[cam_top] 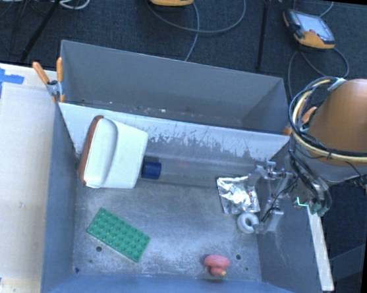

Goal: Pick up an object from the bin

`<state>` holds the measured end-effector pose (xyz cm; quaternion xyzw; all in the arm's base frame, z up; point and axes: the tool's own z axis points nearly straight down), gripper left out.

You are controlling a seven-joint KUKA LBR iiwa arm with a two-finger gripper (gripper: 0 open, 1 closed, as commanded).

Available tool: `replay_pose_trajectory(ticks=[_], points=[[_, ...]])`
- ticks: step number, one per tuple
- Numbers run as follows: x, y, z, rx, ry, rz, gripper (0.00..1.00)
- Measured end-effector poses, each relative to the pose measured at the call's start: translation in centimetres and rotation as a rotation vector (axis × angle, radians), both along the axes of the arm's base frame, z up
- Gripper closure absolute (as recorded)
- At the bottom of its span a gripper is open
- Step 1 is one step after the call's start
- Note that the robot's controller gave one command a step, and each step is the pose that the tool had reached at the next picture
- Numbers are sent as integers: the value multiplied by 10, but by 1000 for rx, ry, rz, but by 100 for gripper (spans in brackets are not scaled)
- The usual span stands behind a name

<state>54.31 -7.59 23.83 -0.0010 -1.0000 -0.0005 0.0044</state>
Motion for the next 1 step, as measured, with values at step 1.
replay_pose_trajectory(ticks=[1], points=[[10, 32, -140, 2, -1, 168, 0]])
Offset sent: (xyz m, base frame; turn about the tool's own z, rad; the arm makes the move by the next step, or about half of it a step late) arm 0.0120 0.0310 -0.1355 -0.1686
